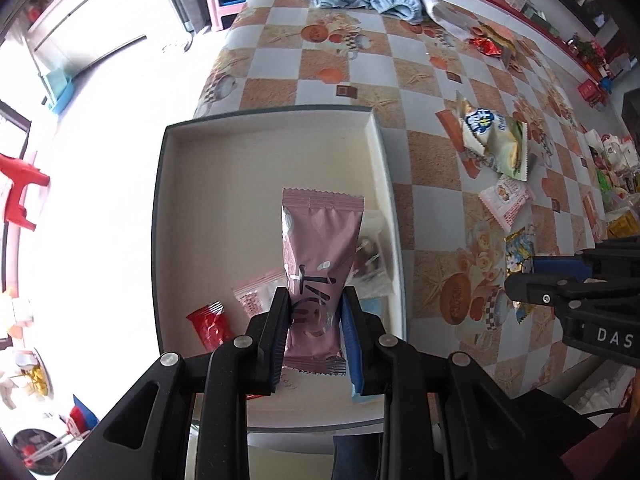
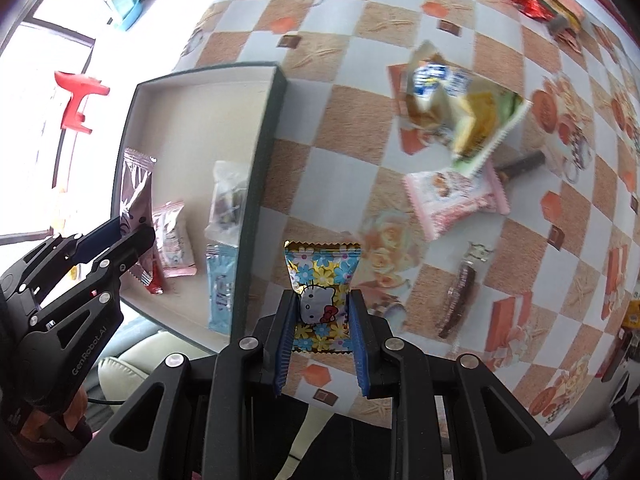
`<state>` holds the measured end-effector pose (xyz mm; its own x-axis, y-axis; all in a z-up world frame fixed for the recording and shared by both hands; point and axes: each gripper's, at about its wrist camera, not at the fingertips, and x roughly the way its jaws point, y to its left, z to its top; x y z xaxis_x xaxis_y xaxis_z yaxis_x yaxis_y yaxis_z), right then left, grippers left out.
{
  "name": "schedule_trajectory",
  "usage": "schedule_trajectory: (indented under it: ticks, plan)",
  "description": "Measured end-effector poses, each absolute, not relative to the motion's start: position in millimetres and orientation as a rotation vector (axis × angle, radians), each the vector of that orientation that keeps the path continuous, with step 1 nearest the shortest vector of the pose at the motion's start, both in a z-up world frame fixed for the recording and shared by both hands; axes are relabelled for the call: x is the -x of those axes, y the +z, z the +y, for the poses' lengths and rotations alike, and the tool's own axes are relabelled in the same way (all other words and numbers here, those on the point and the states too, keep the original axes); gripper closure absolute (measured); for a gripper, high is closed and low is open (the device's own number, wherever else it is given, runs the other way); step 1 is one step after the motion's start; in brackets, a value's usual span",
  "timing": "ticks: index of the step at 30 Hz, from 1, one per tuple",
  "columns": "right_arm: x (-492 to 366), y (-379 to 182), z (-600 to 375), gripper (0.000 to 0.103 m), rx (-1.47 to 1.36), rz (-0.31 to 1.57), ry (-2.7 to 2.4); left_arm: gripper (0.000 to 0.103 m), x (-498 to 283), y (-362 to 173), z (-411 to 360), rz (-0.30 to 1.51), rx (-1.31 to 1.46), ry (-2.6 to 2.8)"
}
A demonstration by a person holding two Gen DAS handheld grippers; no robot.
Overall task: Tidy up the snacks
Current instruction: 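Carry the pink bar and Hello Kitty candy over the gray box with both tools, then open both tools to release the pink bar and candy into the box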
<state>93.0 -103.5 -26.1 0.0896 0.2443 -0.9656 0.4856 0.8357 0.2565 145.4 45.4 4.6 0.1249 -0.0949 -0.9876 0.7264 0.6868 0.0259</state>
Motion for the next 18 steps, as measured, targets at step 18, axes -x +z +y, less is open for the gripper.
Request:
schedule_trajectory:
  ticks: [18]
  plan:
    - [-156,-44,-12,0.076,-0.469,1.578,0.068,0.075,-166,-31,103,1.471,-0.58,-0.551]
